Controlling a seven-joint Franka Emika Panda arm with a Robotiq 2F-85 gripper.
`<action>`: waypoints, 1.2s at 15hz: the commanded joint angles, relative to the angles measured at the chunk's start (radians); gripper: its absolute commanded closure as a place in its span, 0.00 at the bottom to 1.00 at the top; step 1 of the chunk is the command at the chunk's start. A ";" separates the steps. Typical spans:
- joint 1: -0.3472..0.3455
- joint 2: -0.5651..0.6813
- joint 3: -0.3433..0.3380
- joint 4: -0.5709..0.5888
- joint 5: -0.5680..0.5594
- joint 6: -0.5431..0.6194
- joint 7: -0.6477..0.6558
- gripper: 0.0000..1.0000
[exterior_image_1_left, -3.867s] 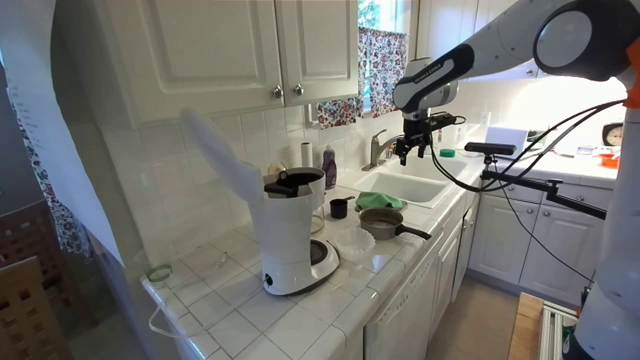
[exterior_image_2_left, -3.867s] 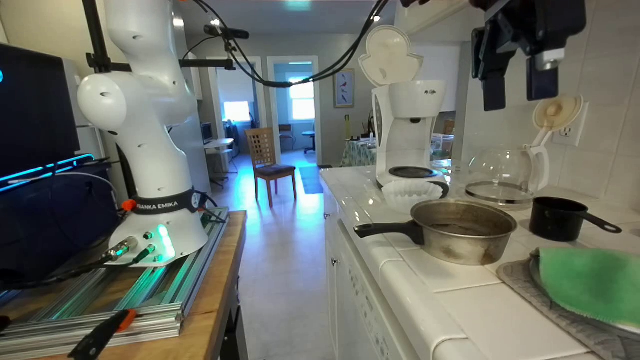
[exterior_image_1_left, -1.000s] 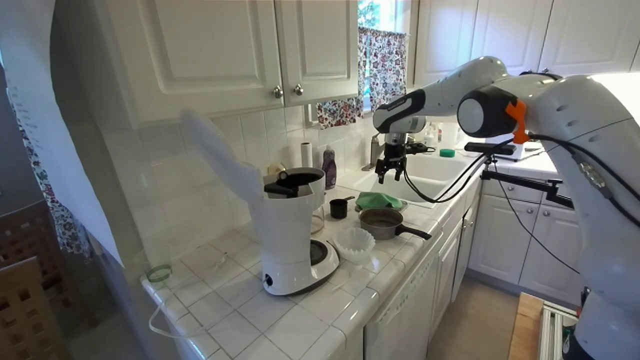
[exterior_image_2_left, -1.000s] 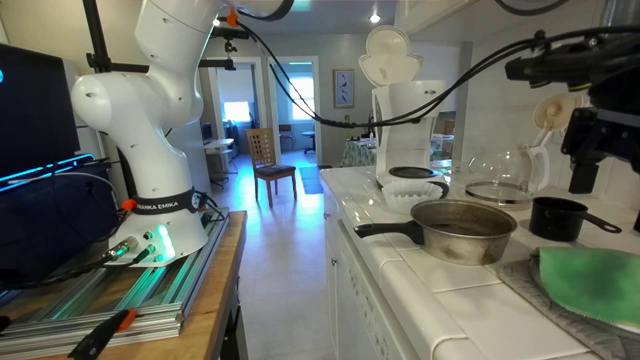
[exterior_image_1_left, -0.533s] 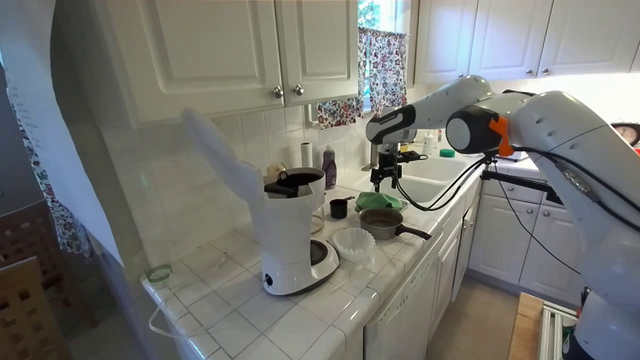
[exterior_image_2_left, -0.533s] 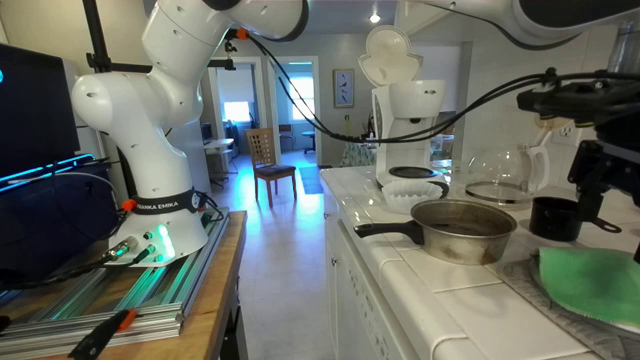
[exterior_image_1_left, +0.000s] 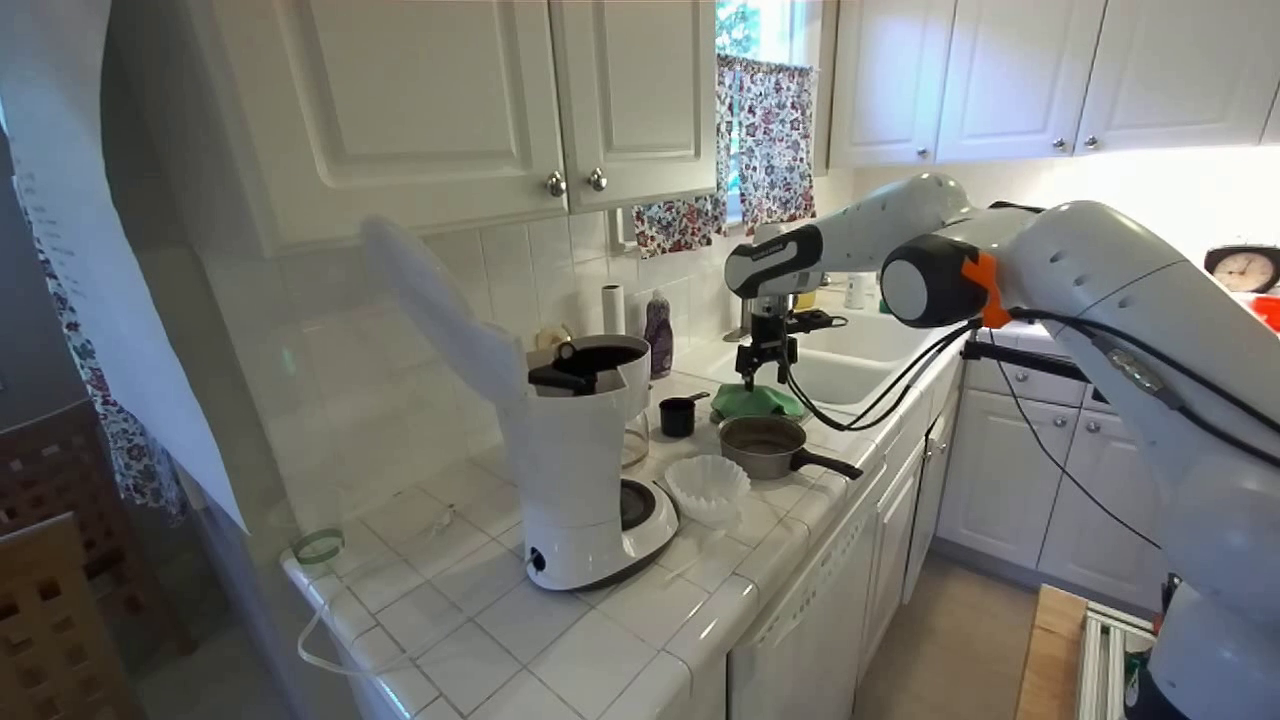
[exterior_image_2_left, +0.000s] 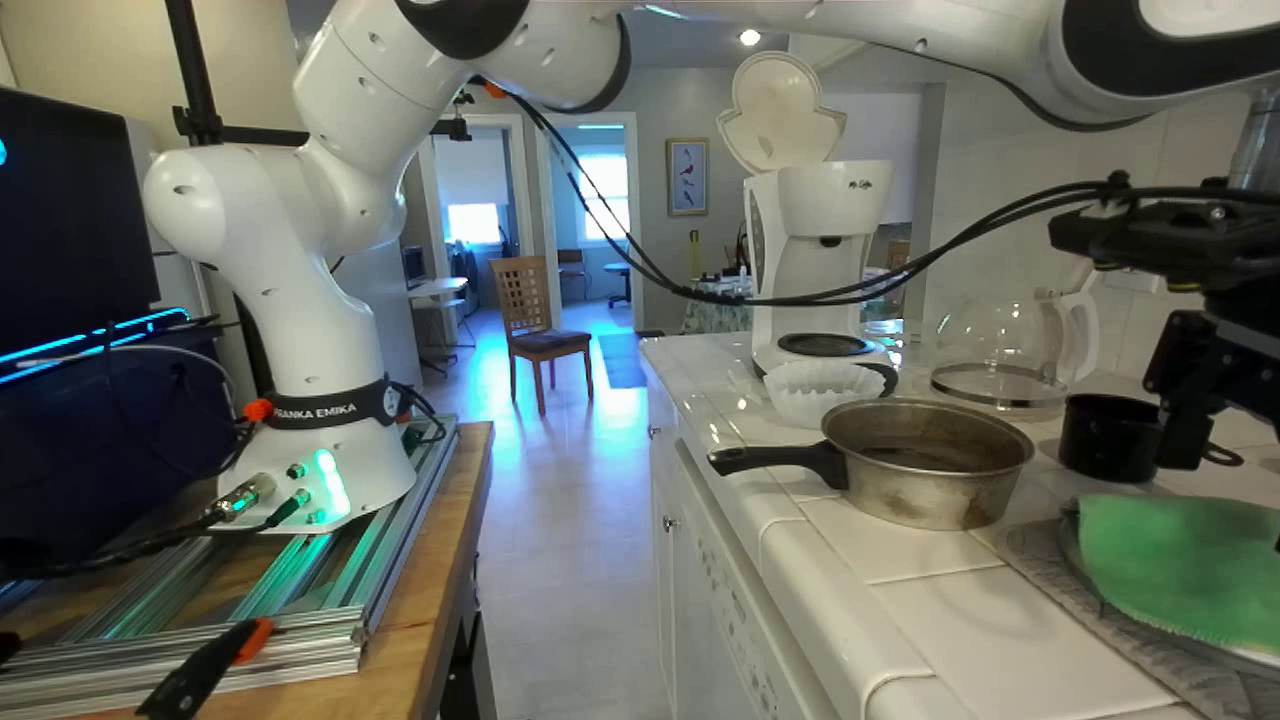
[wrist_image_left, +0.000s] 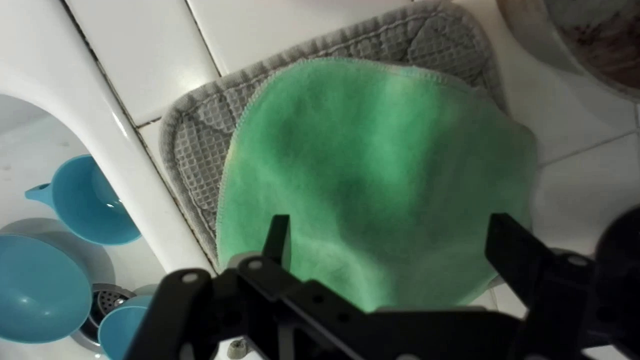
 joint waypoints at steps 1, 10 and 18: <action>0.011 0.047 -0.010 0.070 -0.017 -0.024 0.022 0.05; 0.026 0.064 -0.027 0.088 -0.020 -0.026 0.025 0.75; 0.035 0.051 -0.057 0.095 -0.019 -0.018 0.038 0.93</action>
